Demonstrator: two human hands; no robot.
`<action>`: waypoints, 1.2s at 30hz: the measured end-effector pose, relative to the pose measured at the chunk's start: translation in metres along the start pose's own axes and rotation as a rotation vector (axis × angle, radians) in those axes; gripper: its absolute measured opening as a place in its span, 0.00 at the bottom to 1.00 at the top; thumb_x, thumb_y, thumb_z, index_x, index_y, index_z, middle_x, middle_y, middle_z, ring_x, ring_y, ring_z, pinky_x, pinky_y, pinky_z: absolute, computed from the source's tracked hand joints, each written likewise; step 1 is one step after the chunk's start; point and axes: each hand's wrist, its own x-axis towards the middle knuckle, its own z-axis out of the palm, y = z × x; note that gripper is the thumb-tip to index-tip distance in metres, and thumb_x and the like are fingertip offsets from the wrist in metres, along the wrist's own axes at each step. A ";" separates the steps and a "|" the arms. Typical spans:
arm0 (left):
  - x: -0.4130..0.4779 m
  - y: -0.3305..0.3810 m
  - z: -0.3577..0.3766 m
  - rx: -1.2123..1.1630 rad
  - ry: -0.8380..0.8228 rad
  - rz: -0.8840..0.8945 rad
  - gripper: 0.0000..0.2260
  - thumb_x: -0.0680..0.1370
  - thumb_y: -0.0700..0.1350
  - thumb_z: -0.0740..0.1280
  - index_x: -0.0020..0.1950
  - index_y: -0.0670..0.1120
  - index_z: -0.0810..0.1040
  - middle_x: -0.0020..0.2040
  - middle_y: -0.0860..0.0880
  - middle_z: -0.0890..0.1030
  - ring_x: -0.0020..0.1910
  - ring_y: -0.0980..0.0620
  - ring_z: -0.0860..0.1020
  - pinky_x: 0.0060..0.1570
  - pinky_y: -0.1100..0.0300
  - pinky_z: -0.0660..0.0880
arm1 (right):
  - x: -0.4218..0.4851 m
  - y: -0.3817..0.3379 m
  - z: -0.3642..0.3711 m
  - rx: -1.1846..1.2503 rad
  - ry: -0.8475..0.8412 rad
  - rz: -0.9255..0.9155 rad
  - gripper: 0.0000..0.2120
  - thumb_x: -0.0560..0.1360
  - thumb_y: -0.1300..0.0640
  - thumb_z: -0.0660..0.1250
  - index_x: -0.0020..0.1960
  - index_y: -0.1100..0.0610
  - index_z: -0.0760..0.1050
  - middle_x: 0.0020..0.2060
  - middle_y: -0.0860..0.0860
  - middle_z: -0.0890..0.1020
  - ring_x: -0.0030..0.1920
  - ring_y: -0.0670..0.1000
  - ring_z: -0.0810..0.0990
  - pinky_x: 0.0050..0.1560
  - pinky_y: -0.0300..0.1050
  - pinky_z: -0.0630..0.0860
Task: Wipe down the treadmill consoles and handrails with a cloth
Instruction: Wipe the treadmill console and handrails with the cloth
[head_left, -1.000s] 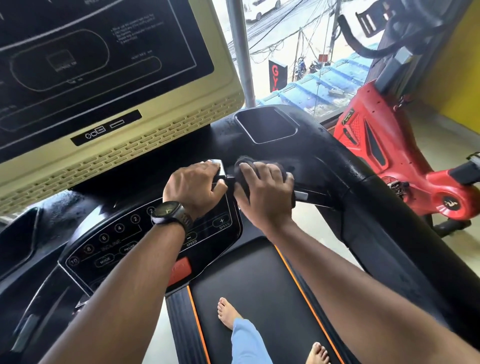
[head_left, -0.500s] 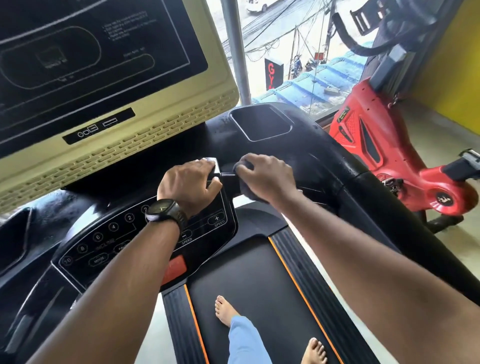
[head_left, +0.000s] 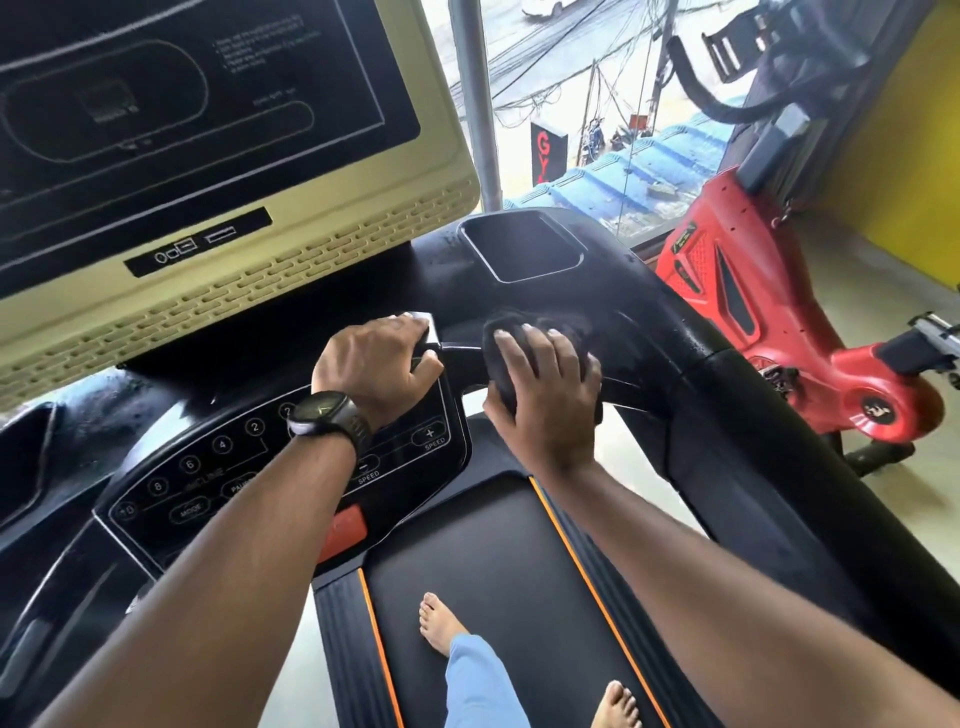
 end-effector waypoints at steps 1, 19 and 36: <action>0.000 0.000 0.000 0.005 0.011 0.001 0.24 0.75 0.59 0.51 0.60 0.48 0.78 0.56 0.49 0.83 0.54 0.46 0.82 0.47 0.50 0.79 | -0.001 0.001 0.001 -0.010 0.023 -0.020 0.24 0.74 0.44 0.65 0.68 0.49 0.76 0.63 0.51 0.79 0.64 0.58 0.76 0.62 0.65 0.70; -0.001 0.000 0.002 -0.021 0.030 0.005 0.23 0.74 0.58 0.52 0.59 0.48 0.78 0.54 0.49 0.84 0.52 0.45 0.82 0.47 0.50 0.79 | -0.024 -0.018 0.011 -0.021 0.121 -0.013 0.22 0.83 0.44 0.59 0.75 0.47 0.72 0.72 0.55 0.74 0.72 0.62 0.71 0.67 0.68 0.64; -0.001 0.000 0.001 -0.027 0.051 0.016 0.23 0.75 0.57 0.53 0.59 0.47 0.79 0.55 0.48 0.84 0.53 0.46 0.82 0.48 0.51 0.78 | 0.001 -0.028 0.012 0.038 0.123 -0.017 0.23 0.78 0.43 0.63 0.71 0.49 0.76 0.67 0.52 0.78 0.69 0.59 0.75 0.65 0.65 0.68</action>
